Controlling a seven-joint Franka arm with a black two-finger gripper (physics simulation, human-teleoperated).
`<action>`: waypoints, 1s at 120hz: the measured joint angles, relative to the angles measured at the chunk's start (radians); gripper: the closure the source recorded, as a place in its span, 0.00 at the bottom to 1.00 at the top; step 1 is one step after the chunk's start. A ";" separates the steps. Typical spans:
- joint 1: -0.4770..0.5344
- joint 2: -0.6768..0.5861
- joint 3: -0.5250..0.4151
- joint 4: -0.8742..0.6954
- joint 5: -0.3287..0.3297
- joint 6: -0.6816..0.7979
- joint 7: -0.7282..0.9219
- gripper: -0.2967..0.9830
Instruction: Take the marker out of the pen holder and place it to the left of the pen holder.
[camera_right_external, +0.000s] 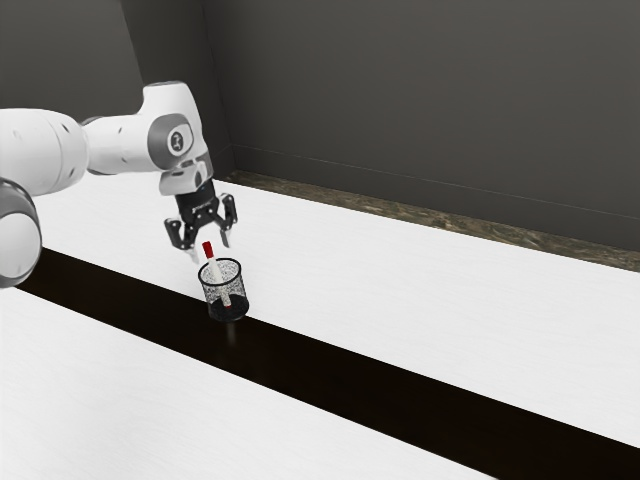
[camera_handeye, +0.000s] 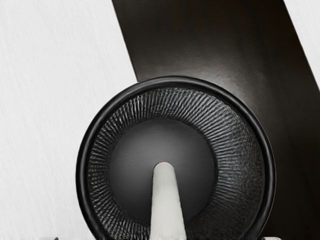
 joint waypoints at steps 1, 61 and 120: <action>0.000 0.000 0.000 0.000 0.000 0.001 0.000 0.39; -0.003 -0.006 0.026 -0.009 -0.042 0.026 0.014 0.60; 0.009 -0.085 0.028 -0.071 -0.056 0.037 0.022 0.82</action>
